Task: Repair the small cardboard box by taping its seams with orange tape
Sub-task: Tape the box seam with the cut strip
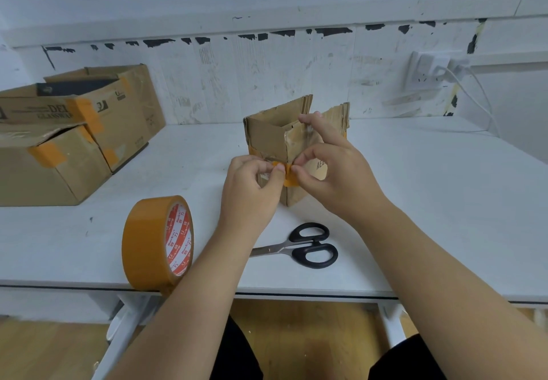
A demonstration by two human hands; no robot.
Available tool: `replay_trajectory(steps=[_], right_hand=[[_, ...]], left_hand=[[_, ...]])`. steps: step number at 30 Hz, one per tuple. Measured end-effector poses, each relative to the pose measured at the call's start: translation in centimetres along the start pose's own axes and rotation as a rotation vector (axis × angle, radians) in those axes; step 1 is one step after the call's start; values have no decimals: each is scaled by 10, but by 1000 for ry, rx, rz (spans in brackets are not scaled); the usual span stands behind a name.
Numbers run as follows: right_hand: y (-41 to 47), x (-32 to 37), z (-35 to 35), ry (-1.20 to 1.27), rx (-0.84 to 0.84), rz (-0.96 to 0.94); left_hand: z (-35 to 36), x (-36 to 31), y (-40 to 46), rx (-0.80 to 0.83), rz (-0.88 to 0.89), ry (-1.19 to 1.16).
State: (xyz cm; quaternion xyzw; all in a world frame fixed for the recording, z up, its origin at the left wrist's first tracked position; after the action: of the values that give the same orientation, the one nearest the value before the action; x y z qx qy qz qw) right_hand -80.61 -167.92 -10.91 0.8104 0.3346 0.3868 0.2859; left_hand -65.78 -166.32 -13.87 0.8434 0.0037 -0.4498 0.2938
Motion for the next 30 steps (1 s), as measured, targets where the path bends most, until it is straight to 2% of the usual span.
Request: replay_trajectory(steps=[4, 9, 17, 30], right_hand=[[0, -1, -1, -11, -24, 1], [1, 2, -6, -45, -74, -26], [0, -1, 2, -44, 14, -40], [0, 0, 3, -74, 15, -78]], left_hand=[[-2, 2, 2, 10, -13, -15], [-2, 6, 1, -8, -48, -161], [-1, 4, -4, 20, -7, -138], [2, 4, -6, 62, 32, -140]])
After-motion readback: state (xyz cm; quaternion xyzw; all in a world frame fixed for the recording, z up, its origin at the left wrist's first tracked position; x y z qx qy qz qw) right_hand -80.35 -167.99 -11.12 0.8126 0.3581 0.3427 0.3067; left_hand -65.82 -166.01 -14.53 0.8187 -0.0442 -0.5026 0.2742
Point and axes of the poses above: each hand's wrist, its own y-axis towards the middle knuckle, its own z-axis out of the palm, x = y × z, the point moved 9 cm from there along y, towards the middle knuckle
